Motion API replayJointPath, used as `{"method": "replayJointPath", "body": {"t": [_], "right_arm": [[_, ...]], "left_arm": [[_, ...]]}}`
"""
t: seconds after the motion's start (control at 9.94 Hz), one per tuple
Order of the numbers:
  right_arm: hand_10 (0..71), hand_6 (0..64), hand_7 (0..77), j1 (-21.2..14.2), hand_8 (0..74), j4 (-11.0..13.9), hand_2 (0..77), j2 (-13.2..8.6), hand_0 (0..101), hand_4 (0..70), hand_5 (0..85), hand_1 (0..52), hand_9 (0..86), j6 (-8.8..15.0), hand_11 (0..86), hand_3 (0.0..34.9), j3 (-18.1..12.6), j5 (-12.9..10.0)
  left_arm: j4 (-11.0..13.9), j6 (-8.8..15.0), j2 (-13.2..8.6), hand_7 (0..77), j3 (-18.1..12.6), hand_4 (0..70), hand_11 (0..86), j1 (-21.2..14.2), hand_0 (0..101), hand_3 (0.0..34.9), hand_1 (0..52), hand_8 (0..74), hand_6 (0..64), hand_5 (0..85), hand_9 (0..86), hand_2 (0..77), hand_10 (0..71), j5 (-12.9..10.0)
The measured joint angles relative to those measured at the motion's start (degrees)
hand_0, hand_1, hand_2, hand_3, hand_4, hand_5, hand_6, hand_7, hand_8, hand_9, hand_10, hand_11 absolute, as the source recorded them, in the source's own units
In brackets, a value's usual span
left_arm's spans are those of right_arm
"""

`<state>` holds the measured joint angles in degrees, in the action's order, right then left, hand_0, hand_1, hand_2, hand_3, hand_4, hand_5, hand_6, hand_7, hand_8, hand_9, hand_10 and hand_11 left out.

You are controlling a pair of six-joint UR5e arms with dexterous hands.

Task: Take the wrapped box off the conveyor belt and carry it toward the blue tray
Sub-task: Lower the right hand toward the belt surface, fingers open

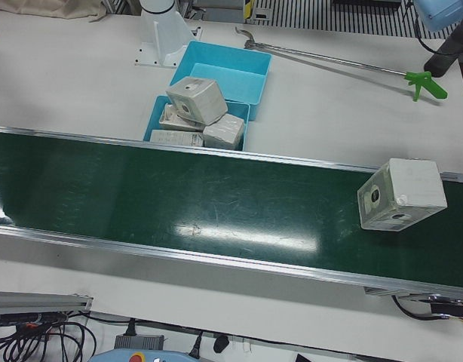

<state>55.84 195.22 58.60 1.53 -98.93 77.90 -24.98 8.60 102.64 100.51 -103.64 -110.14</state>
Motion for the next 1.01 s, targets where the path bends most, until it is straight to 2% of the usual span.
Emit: {"method": "replayJointPath", "body": {"t": [0.1,0.2,0.3,0.4,0.5,0.6,0.91,1.01], "right_arm": [[6.5,15.3,33.3,-0.26,7.6,-0.01,11.4,0.01,51,20.7,25.1,11.5,12.0,0.02,9.8,7.1,0.14,-0.01],[6.5,15.3,33.3,-0.53,7.6,-0.01,11.4,0.02,51,20.7,25.1,11.5,12.0,0.06,9.8,7.1,0.20,-0.05],[1.1,13.6,29.5,-0.82,2.2,-0.04,2.2,0.03,48,20.7,21.8,9.8,7.6,0.12,2.7,9.0,0.09,-0.10],[1.6,13.6,29.5,-1.11,2.7,-0.07,8.2,0.02,51,16.9,24.5,20.2,7.6,0.17,2.7,8.1,-0.04,-0.15],[1.6,13.6,29.5,-1.29,2.7,-0.08,8.2,0.03,51,16.9,24.5,20.2,7.6,0.20,2.7,8.1,-0.13,-0.18],[1.6,13.1,30.0,-1.47,2.7,-0.09,18.5,0.01,53,18.5,25.1,20.2,7.6,0.26,3.8,6.2,-0.19,-0.18],[1.6,12.5,27.8,-2.21,2.7,-0.16,15.3,0.01,53,18.5,23.5,18.5,7.6,0.41,3.8,6.9,-0.16,-0.13],[1.1,10.9,26.2,-2.66,0.5,-0.17,15.3,0.02,52,16.9,22.4,18.5,4.9,0.45,2.7,6.6,0.01,-0.12]], "left_arm": [[0.00,0.00,0.00,0.5,0.00,0.0,0.0,0.00,0,0.0,0.0,0.5,0.0,1.1,0.0,1.1,0.5,0.00],[0.00,0.00,0.00,0.5,0.00,0.0,0.0,0.00,0,0.0,0.0,0.5,0.0,1.1,0.0,1.1,0.5,0.00],[0.00,0.00,0.00,0.5,0.00,0.0,0.5,0.00,0,0.0,0.0,0.5,0.0,1.1,0.0,1.1,0.5,0.00],[0.00,0.00,0.00,0.5,0.00,0.0,0.0,0.00,0,0.0,0.0,0.5,0.0,1.1,0.0,1.1,0.5,0.00],[0.00,0.00,0.00,0.5,0.00,0.0,0.0,0.00,0,0.0,0.0,0.5,0.0,1.1,0.0,1.1,0.5,0.00],[0.00,0.00,0.00,0.5,0.00,0.0,0.0,0.00,0,0.0,0.0,0.5,0.0,1.1,0.0,0.5,0.5,0.00],[0.00,0.00,0.00,0.5,0.00,0.0,0.0,0.00,0,0.0,0.0,0.5,0.0,1.1,0.0,1.1,0.5,0.00],[0.00,0.00,0.00,0.5,0.00,0.0,0.0,0.00,0,0.0,0.0,0.5,0.0,1.1,0.0,1.1,0.0,0.00]]}}
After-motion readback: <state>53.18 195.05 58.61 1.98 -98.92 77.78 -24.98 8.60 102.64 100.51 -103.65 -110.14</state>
